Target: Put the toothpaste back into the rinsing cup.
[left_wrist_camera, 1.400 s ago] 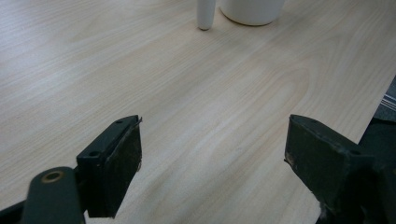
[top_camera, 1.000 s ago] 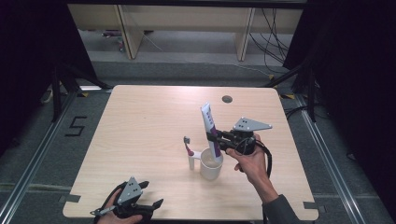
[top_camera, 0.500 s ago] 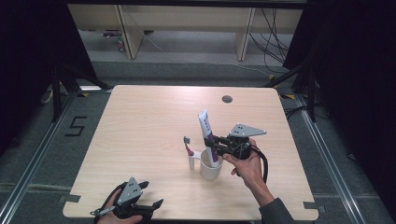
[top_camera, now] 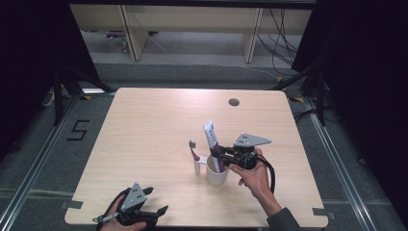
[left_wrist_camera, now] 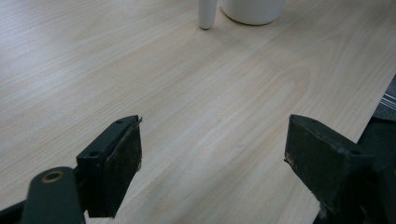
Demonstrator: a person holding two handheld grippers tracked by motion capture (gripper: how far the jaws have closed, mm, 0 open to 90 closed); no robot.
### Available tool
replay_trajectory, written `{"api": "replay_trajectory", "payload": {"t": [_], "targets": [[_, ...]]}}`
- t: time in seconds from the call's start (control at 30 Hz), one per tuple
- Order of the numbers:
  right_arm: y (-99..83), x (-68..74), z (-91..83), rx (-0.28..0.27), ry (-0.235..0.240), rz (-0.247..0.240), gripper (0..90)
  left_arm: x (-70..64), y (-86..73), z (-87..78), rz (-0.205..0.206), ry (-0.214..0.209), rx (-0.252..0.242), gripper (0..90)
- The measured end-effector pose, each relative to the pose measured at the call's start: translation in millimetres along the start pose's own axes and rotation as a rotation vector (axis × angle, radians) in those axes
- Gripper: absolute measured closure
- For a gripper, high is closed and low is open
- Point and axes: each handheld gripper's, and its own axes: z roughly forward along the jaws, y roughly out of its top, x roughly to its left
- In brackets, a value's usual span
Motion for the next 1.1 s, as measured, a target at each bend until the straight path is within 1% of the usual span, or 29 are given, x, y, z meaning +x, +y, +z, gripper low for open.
{"api": "replay_trajectory", "payload": {"t": [0.03, 0.07, 0.1, 0.13, 0.17, 0.2, 0.23, 0.27, 0.33, 0.37, 0.4, 0.43, 0.47, 0.5, 0.53, 0.57, 0.6, 0.67, 0.7, 0.73, 0.77, 0.8, 0.83, 0.87, 0.93, 0.97, 1.0, 1.03, 1.1], "targets": [[-1.0, 1.9, -1.2, 0.017, -0.004, 0.019, 76.2, 0.2, 0.4, 0.0, 0.001, 0.000, -0.001, 18.4], [-2.0, 0.8, -0.6, 0.008, -0.005, 0.002, 76.1, -0.1, 0.5, 1.1, -0.005, -0.002, -0.010, 18.4], [-3.4, 0.2, 0.0, 0.008, -0.004, -0.007, 76.2, 0.5, 0.5, 0.5, 0.006, -0.001, 0.002, 18.4], [-4.5, 1.9, -0.5, 0.024, -0.004, 0.014, 76.2, -0.2, -0.2, 0.8, -0.002, -0.003, -0.007, 18.4], [-5.4, 1.1, 0.3, 0.016, -0.008, -0.005, 76.2, -0.9, 0.0, 0.7, -0.010, -0.001, -0.008, 18.4], [-5.8, 1.4, 0.4, 0.019, -0.003, -0.008, 76.1, 0.3, 0.4, -0.1, 0.003, 0.001, 0.000, 18.4], [-6.4, 3.0, -0.2, 0.024, -0.006, 0.001, 76.1, 0.4, 0.6, 0.2, 0.001, 0.000, -0.003, 18.4], [-6.8, 1.5, 0.3, 0.019, -0.005, -0.024, 76.1, -0.3, 0.3, 0.7, -0.007, -0.002, -0.006, 18.4], [-7.8, 3.3, 0.9, 0.039, 0.004, 0.004, 76.1, 0.4, 0.1, -0.6, 0.001, 0.003, 0.004, 18.4], [-7.8, 3.3, 0.1, 0.045, -0.001, -0.012, 76.1, 0.2, 0.4, -0.5, -0.004, 0.001, -0.001, 18.4], [-8.1, 4.1, -0.7, 0.053, -0.006, -0.004, 76.1, 0.4, 0.6, -0.5, -0.003, 0.002, -0.001, 18.4], [-8.6, 3.4, -0.3, 0.056, -0.007, -0.016, 76.1, 0.3, 0.4, -0.3, -0.003, 0.000, -0.001, 18.4], [-9.8, 4.1, 0.5, 0.053, 0.003, 0.001, 76.1, 0.0, 0.1, -0.5, -0.002, 0.002, -0.001, 18.4], [-10.4, 4.4, 0.7, 0.059, 0.001, -0.008, 76.1, 0.3, 0.1, -0.7, 0.000, -0.001, 0.002, 18.4], [-10.5, 3.6, -0.8, 0.069, -0.018, -0.031, 76.1, 0.1, 0.4, -0.6, -0.005, 0.001, -0.001, 18.4], [-11.8, 5.3, -0.4, 0.072, -0.007, -0.011, 76.1, 0.7, 0.5, -0.1, -0.001, -0.002, -0.002, 18.4], [-12.6, 4.0, 0.0, 0.074, 0.004, -0.019, 76.1, 0.6, 0.3, 0.1, 0.000, -0.002, 0.000, 18.4], [-14.0, 4.3, -1.0, 0.089, -0.010, -0.017, 76.1, 0.4, -0.3, -0.1, 0.002, 0.003, -0.001, 18.4], [-14.3, 3.4, -1.0, 0.087, -0.008, -0.036, 76.1, 0.2, 0.3, -0.7, -0.002, 0.000, 0.001, 18.4], [-15.2, 4.1, -1.4, 0.083, -0.019, -0.031, 76.1, 0.8, 0.4, -0.2, -0.003, -0.002, -0.002, 18.4], [-15.8, 3.4, -0.9, 0.074, -0.023, -0.046, 76.1, 0.7, 0.2, 0.0, -0.003, -0.001, 0.000, 18.4], [-16.0, 4.1, -1.7, 0.094, -0.012, -0.033, 76.1, 0.4, -0.2, -0.1, -0.002, 0.000, -0.002, 18.4], [-16.3, 4.4, -1.3, 0.100, -0.002, -0.026, 76.1, 1.4, -0.1, -1.3, 0.012, -0.003, 0.012, 18.4], [-16.6, 4.0, -1.0, 0.096, 0.001, -0.037, 76.1, 0.2, 0.2, -0.8, -0.006, 0.002, -0.001, 18.4], [-17.4, 4.8, -1.4, 0.108, -0.010, -0.039, 76.1, 0.6, 0.3, -0.2, -0.003, 0.000, 0.001, 18.4], [-17.9, 5.5, -1.8, 0.126, -0.009, -0.033, 76.1, 0.2, -0.3, -0.1, -0.002, 0.000, -0.002, 18.4], [-18.3, 5.1, -2.1, 0.127, -0.025, -0.056, 76.1, 0.7, -0.5, -0.3, 0.004, 0.002, -0.001, 18.4], [-19.1, 5.2, -1.5, 0.114, -0.026, -0.060, 76.1, 0.4, 0.1, -1.0, -0.001, 0.001, 0.003, 18.4], [-19.3, 5.3, -1.2, 0.120, -0.003, -0.053, 76.1, 0.8, 0.2, -0.3, -0.003, -0.001, 0.001, 18.4]]}}
